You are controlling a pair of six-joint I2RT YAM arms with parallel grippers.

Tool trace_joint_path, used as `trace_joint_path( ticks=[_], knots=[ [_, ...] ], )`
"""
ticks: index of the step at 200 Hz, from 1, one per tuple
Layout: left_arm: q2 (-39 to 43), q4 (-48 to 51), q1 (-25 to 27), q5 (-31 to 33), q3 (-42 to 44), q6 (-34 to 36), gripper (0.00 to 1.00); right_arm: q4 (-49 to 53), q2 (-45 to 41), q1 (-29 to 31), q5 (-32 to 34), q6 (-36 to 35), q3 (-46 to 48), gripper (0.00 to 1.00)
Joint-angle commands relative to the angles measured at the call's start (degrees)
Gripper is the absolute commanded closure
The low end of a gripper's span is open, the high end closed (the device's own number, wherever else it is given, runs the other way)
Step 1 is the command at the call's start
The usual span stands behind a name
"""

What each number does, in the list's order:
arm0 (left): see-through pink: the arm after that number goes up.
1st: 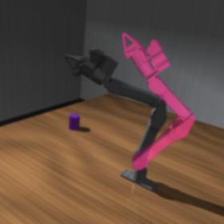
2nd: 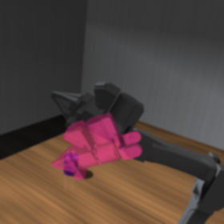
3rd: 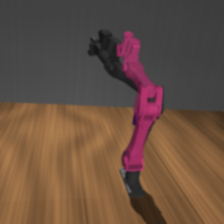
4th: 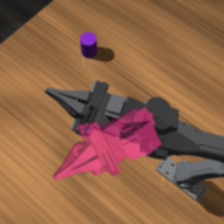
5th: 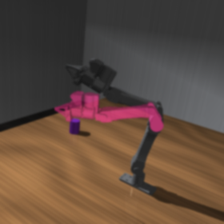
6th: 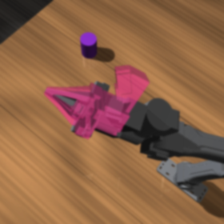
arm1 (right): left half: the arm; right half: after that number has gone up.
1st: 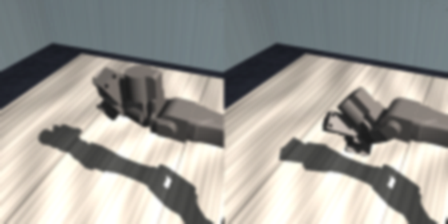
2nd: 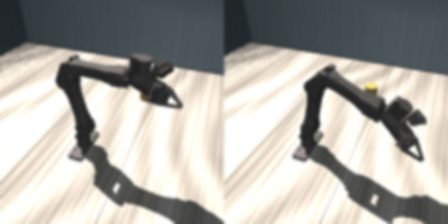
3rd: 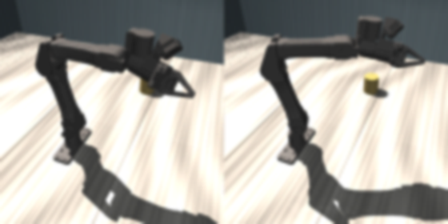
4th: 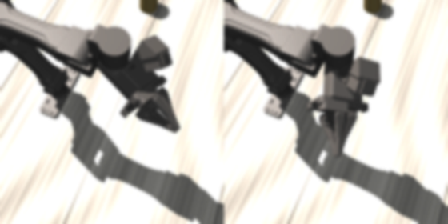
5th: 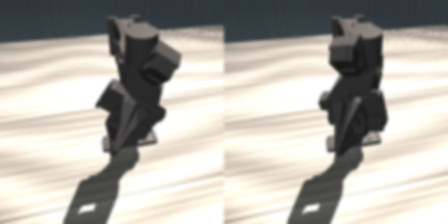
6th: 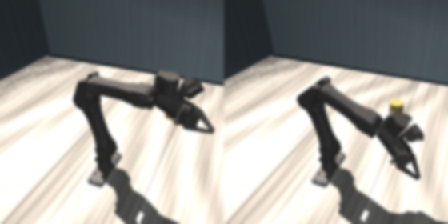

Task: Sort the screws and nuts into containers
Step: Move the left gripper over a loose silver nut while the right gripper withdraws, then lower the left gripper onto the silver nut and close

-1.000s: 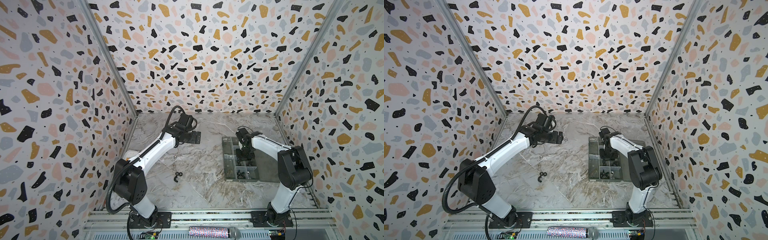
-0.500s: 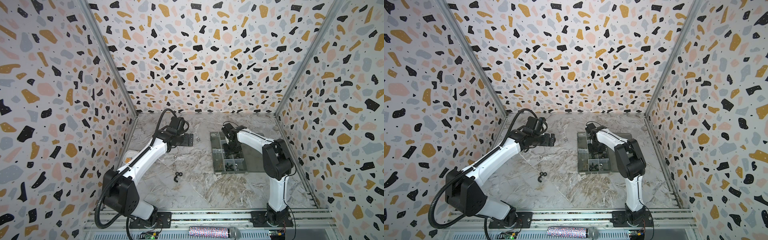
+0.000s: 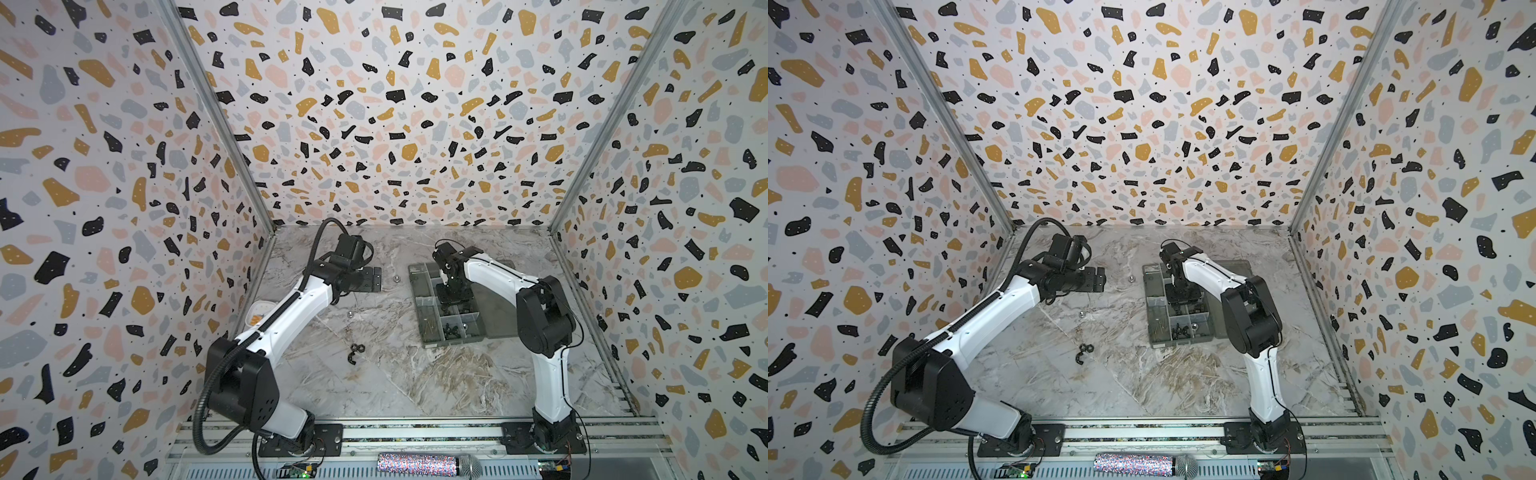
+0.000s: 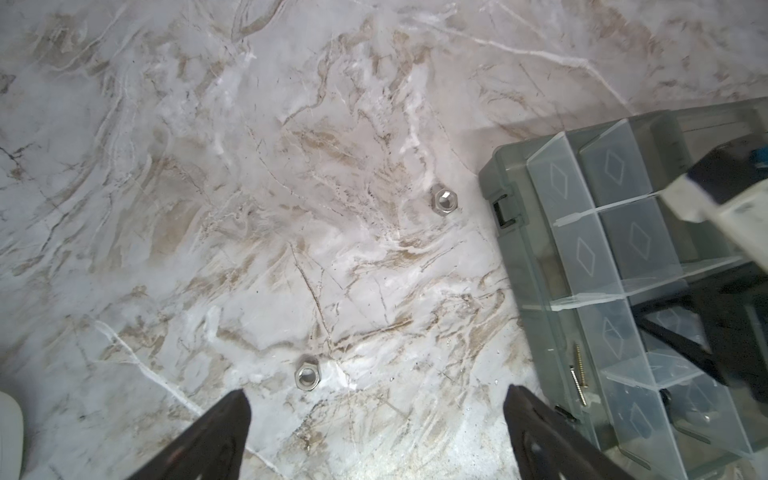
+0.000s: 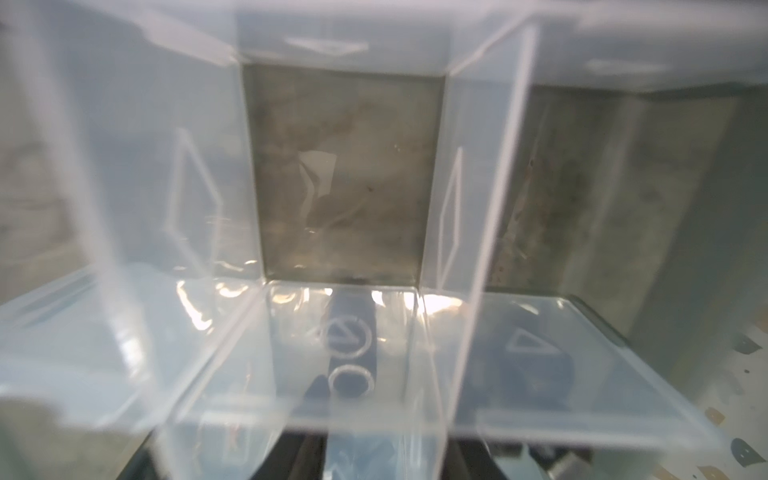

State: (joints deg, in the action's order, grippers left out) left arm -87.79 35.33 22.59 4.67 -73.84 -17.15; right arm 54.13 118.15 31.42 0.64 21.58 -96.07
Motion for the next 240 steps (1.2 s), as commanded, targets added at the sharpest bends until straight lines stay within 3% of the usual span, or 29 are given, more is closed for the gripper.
trace_joint_path(
  ticks=[1,42,80,85,98,141,181,240],
  knots=[
    [-4.22,1.28,-0.26,2.98,-4.23,0.49,0.07,4.02,-8.02,-0.6,0.44,-0.83,-3.42,0.55],
    [-13.6,0.64,1.72,5.56,-10.63,0.82,0.1,4.95,-16.34,-4.35,-0.42,-2.53,0.2,0.41],
    [-22.57,0.65,5.02,3.99,-17.51,0.19,0.1,4.56,-23.92,-7.28,-1.69,-4.84,5.1,0.27],
    [-23.91,0.53,5.32,3.56,-18.26,0.01,0.09,4.59,-24.68,-7.57,-1.75,-5.08,5.87,0.23],
    [-26.4,0.69,5.92,3.27,-20.08,-0.33,0.09,4.35,-26.99,-8.59,-2.73,-5.54,7.94,0.0],
    [-33.87,2.32,6.59,3.91,-26.04,-0.27,0.07,1.28,-33.97,-11.38,-10.03,-7.12,13.8,0.01],
    [-39.91,5.84,6.68,6.51,-33.64,0.74,0.07,-1.09,-36.1,-11.59,-17.14,-8.27,12.95,0.01],
    [-44.68,7.46,6.24,6.33,-38.4,1.23,0.17,-1.59,-34.33,-11.71,-18.52,-8.48,9.34,0.01]
  ],
)
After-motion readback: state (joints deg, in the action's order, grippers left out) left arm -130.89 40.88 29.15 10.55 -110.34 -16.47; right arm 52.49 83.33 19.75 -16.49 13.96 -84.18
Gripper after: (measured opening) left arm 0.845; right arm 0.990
